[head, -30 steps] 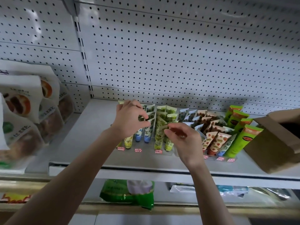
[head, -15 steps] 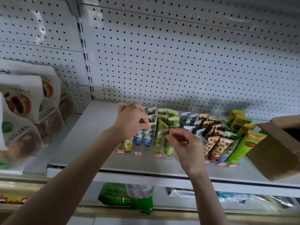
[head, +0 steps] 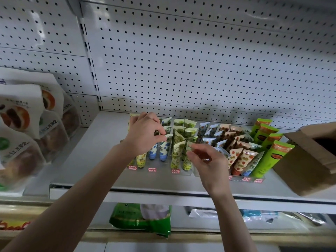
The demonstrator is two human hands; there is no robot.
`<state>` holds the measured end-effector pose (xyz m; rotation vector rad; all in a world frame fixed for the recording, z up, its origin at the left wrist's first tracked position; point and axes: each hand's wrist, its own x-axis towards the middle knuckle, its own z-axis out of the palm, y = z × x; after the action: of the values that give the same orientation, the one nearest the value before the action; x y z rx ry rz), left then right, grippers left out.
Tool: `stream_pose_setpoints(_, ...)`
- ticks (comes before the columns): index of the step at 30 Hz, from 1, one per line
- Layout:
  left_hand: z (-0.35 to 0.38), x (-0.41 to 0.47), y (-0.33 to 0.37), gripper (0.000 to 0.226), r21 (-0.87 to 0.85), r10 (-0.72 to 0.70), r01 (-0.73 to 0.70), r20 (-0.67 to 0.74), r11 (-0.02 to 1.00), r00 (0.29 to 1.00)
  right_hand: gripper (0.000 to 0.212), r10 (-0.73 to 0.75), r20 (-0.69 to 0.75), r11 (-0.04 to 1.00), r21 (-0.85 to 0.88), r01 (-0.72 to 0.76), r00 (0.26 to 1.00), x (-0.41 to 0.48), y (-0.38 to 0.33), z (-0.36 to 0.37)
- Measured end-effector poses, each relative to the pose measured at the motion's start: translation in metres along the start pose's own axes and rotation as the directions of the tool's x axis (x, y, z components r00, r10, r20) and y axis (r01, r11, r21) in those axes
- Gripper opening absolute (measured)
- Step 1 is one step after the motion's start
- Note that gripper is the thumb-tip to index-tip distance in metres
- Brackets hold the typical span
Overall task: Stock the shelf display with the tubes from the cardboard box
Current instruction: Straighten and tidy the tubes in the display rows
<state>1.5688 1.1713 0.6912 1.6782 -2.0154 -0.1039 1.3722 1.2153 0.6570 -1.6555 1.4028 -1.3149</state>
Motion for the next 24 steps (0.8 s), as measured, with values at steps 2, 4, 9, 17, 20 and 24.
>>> stream_pose_setpoints(2, 0.0, 0.0, 0.0, 0.014, -0.006, -0.004, 0.004, 0.003, 1.0, 1.0, 0.02, 0.001, -0.004, 1.0, -0.001, -0.001, 1.0, -0.001, 0.001, -0.001)
stream_pose_setpoints(4, 0.0, 0.0, 0.0, 0.013, -0.006, -0.005, 0.005, 0.004, 1.0, 1.0, 0.02, 0.005, -0.005, 1.0, 0.003, -0.005, 1.0, -0.001, 0.001, -0.003)
stream_pose_setpoints(9, 0.001, -0.001, 0.003, 0.013, -0.001, -0.01, 0.01, -0.006, 1.0, 1.0, 0.02, -0.005, -0.022, 1.0, -0.02, 0.004, 1.0, -0.001, 0.004, -0.005)
stream_pose_setpoints(17, -0.002, -0.011, 0.012, 0.016, -0.092, 0.007, -0.019, -0.125, 0.996, 0.992, 0.017, -0.054, -0.066, 0.997, -0.059, 0.05, 0.996, -0.001, 0.006, -0.01)
stream_pose_setpoints(20, 0.003, -0.019, 0.02, 0.018, -0.12, 0.053, -0.069, -0.13, 0.99, 0.99, 0.019, -0.085, -0.096, 0.993, -0.089, 0.077, 0.992, 0.0, 0.005, -0.013)
stream_pose_setpoints(24, 0.008, -0.022, 0.029, 0.02, -0.125, 0.06, -0.067, -0.063, 0.99, 0.996, 0.02, -0.089, -0.102, 0.991, -0.104, 0.078, 0.991, 0.002, 0.005, -0.016)
